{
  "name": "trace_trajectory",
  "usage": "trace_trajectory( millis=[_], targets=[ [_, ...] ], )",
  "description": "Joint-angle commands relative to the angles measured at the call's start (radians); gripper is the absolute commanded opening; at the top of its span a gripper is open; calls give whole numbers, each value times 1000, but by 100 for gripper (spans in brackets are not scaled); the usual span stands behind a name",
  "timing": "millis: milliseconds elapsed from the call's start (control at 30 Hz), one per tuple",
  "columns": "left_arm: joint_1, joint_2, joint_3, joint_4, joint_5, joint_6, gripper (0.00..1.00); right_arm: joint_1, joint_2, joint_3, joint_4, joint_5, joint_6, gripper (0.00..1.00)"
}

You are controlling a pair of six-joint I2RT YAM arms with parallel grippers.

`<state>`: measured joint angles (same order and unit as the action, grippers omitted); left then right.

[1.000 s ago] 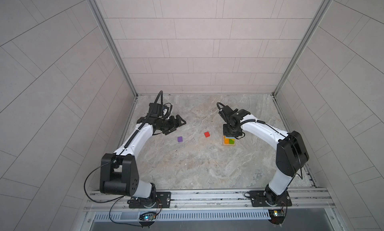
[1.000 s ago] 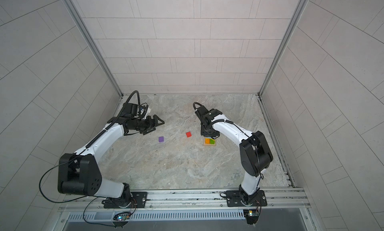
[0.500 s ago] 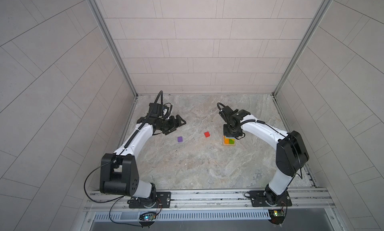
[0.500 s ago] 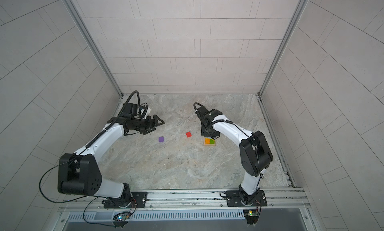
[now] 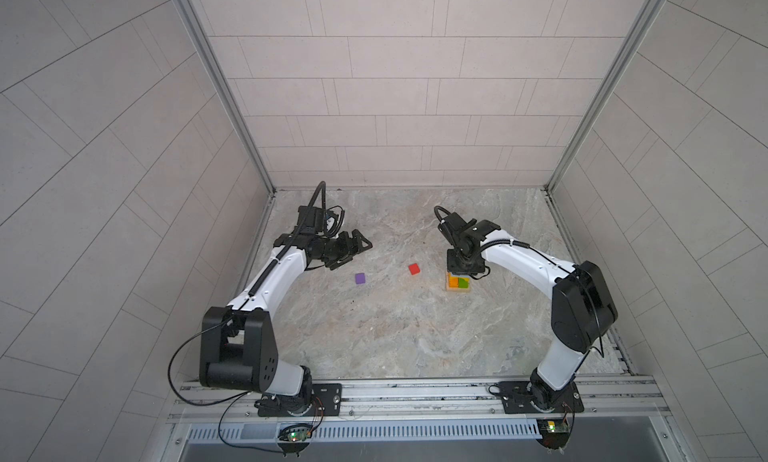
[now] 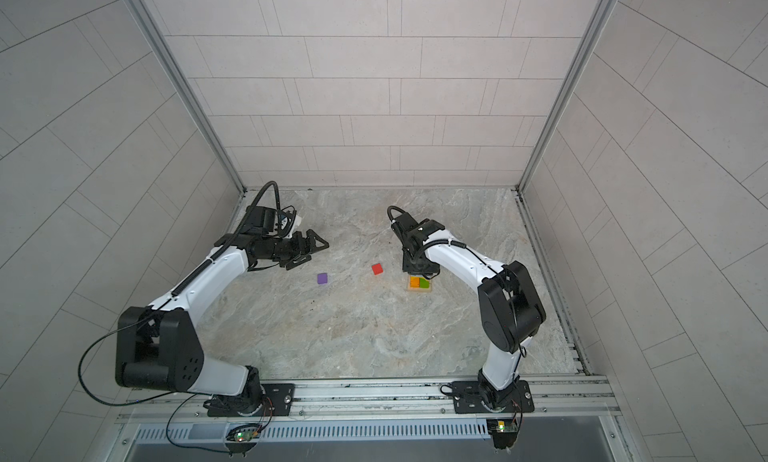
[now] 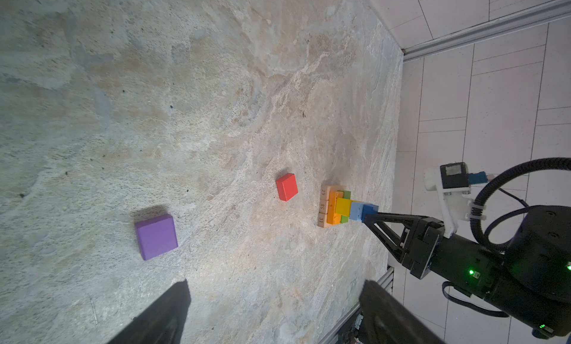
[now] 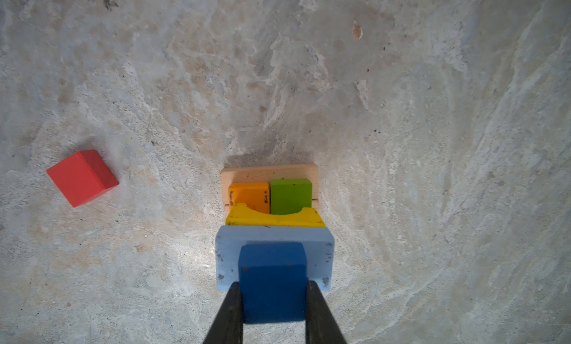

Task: Build the wood block tower
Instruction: 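Hold the blue cube on the light-blue block, then open the right gripper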

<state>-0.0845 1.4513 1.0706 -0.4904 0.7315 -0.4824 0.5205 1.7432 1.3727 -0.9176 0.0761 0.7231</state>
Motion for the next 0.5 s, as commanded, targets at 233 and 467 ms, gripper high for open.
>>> trace_trajectory(
  millis=[233,467],
  targets=[
    [6,-19,0,2,0,-1,93,-4,6,-6,-8,20,12,27],
    [6,-19,2,2,0,-1,93,-4,2,2,-11,22,9,32]
  ],
)
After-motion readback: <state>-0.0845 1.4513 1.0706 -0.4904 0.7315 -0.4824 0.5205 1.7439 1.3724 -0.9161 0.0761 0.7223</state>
